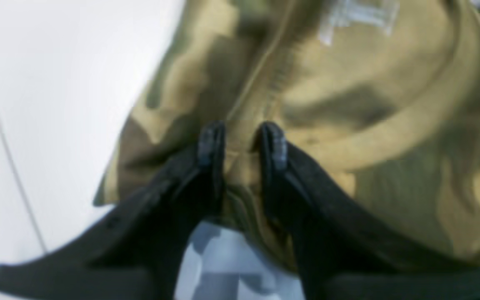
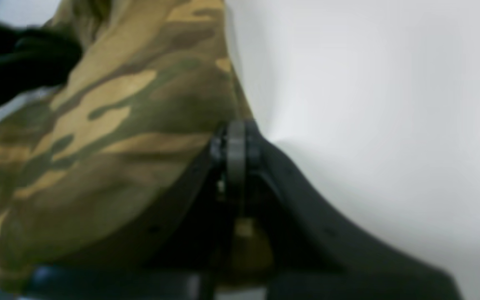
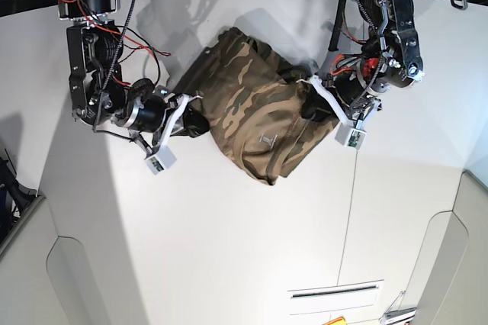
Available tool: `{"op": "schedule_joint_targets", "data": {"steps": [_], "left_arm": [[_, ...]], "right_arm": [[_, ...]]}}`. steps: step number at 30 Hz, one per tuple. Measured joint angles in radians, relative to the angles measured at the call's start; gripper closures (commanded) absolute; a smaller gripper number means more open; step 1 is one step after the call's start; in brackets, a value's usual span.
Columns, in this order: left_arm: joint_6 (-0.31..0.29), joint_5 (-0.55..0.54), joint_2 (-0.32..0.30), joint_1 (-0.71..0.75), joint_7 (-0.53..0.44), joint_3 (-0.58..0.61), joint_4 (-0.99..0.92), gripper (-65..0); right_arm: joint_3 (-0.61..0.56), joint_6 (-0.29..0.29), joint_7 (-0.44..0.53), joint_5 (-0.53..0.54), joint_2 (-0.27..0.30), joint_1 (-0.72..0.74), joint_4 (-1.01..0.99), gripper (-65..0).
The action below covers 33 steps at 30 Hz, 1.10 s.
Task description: Fold the T-shirt properly
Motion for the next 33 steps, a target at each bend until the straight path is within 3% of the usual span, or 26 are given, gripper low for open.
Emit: {"op": "schedule_joint_targets", "data": {"steps": [7, 15, 17, 25, 33], "left_arm": [[0.000, -0.003, 0.000, -0.069, -0.011, 0.015, -0.087, -16.1], [0.020, 0.008, 0.000, -0.116, -0.045, 0.159, -0.123, -16.1], [0.045, 0.041, 0.000, -0.125, -0.053, 0.189, -0.123, -16.1], [0.051, 0.066, -0.001, -0.149, -0.048, 0.210, -0.117, -16.1], [0.049, 0.014, -0.002, -0.117, 0.016, 0.188, 0.050, -16.1]], "right_arm": [[0.051, -0.004, -0.011, 0.048, 0.000, -0.159, 0.162, 0.0], [0.051, -0.002, -0.011, 0.074, 0.000, -0.290, 0.266, 0.0], [0.051, -0.002, -0.011, 0.074, 0.000, -0.304, 0.277, 0.0], [0.063, -0.002, -0.010, 0.075, 0.000, -0.314, 0.290, 0.0], [0.200, -0.002, -0.030, 0.096, 0.000, -0.314, 0.340, 0.0]]}}
